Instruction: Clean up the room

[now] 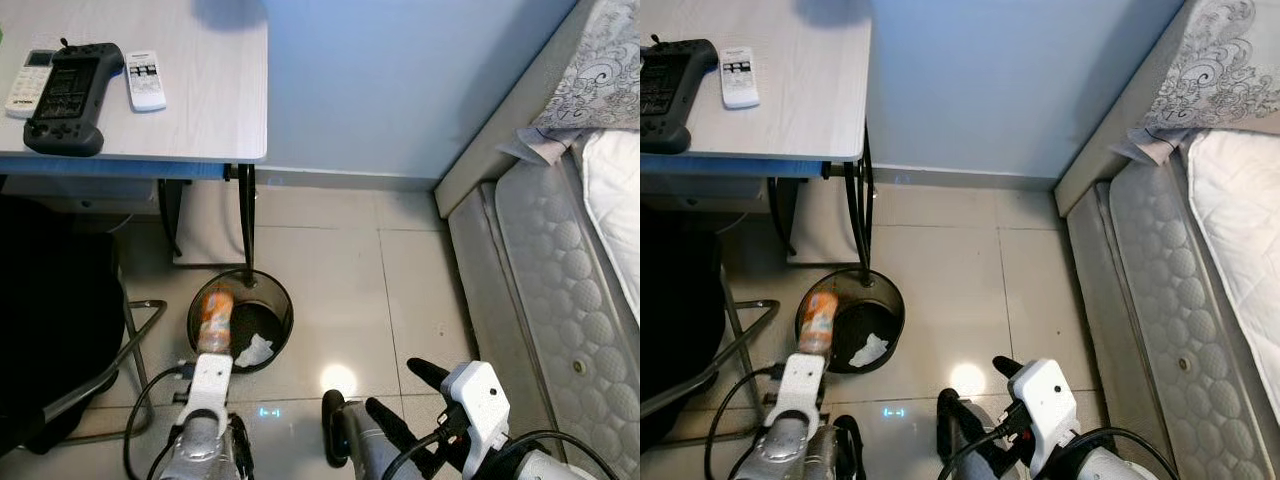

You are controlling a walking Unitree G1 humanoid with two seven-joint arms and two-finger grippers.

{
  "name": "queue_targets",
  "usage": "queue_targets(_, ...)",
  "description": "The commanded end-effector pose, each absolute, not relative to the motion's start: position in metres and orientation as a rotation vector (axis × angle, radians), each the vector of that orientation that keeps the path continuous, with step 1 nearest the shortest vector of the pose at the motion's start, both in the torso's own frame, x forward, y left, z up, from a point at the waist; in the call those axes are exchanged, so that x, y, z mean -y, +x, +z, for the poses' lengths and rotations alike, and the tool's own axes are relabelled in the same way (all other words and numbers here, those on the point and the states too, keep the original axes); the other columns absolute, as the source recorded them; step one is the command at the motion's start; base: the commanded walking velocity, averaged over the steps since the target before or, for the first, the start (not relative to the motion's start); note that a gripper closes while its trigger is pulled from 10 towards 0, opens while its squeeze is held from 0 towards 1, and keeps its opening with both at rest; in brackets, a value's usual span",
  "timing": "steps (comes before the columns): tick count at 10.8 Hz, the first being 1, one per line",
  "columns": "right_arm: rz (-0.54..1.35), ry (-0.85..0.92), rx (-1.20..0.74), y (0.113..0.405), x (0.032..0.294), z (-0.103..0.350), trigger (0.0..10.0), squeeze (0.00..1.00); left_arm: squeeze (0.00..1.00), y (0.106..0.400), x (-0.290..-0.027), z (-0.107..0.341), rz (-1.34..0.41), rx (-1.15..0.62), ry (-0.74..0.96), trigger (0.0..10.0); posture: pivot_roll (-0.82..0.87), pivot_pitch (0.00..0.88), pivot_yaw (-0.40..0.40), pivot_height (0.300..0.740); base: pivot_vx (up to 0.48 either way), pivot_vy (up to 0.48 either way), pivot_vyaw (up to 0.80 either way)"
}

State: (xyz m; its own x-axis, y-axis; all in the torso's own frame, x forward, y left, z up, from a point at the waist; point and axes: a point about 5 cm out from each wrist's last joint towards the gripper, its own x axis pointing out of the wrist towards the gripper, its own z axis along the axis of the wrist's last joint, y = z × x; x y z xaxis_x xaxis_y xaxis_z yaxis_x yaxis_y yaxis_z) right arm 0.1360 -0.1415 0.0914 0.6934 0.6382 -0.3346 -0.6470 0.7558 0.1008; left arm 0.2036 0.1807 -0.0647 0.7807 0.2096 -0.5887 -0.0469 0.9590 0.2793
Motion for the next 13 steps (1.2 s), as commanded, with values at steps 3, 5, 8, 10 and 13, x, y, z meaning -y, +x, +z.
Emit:
queue_targets(3,0.721,-0.025,-0.390,0.132,0.141,0.090,10.0,0.00,0.00,0.191,-0.176,-0.074,0.104,-0.726,0.246,10.0,-0.42,0.309,-0.109,0.740,0.000,0.000,0.00)
queue_targets(5,0.720,-0.027,-0.395,0.131,0.142,0.090,10.0,0.00,0.00,0.195,-0.177,-0.073,0.096,-0.734,0.304,10.0,-0.43,0.311,-0.109,0.740,0.000,0.000,0.00)
queue_targets(8,0.717,-0.016,-0.403,0.128,0.140,0.089,10.0,0.00,1.00,0.207,-0.177,-0.066,0.105,-0.713,0.300,10.0,-0.43,0.316,-0.104,0.740,0.000,0.000,0.00)
queue_targets(10,0.711,-0.016,-0.404,0.128,0.141,0.089,10.0,0.00,1.00,0.211,-0.178,-0.064,0.105,-0.705,0.309,10.0,-0.43,0.316,-0.103,0.740,0.000,0.000,0.00)
queue_targets(13,0.707,-0.016,-0.408,0.126,0.140,0.088,10.0,0.00,1.00,0.216,-0.181,-0.061,0.111,-0.698,0.309,10.0,-0.43,0.319,-0.101,0.740,0.000,0.000,0.00)
